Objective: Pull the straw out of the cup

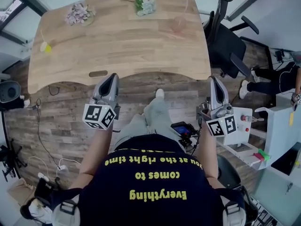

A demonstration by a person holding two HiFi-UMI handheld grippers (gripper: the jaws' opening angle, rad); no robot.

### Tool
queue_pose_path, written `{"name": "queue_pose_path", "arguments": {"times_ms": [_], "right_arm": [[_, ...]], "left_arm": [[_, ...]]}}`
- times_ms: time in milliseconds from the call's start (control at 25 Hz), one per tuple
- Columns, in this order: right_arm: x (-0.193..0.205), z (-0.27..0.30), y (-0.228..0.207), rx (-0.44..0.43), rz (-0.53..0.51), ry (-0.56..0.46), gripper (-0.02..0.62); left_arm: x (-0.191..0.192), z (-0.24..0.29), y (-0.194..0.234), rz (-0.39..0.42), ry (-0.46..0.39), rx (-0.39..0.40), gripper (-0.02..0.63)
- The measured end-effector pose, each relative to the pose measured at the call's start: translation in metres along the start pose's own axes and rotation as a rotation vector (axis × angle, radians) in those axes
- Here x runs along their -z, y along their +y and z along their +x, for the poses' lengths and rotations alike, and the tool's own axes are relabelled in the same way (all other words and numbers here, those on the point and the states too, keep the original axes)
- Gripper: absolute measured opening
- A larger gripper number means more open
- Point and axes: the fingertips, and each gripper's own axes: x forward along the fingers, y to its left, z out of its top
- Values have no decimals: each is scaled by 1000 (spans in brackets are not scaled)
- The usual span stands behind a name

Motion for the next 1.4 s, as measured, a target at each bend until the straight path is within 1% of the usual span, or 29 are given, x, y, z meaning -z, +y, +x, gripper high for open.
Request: {"name": "queue_pose_path", "arguments": {"times_ms": [240, 600, 1000, 1160, 1400], "right_arm": [[3, 45, -28, -51, 21, 3, 6], [-9, 107, -80, -112, 35, 2, 6], [-10, 138, -139, -160, 70, 19, 6], [-10, 147, -152, -176, 79, 22, 6], [-2, 153, -163, -164, 100, 34, 6]], "left_arm": [[-10, 32, 18, -11, -15, -60, 2], [-31, 100, 19, -14, -34, -93, 2], [-41, 153, 9, -17, -46, -148, 2], [-40, 168, 1, -21, -41, -150, 2], [-33, 181, 1, -26, -9, -140, 2]]}}
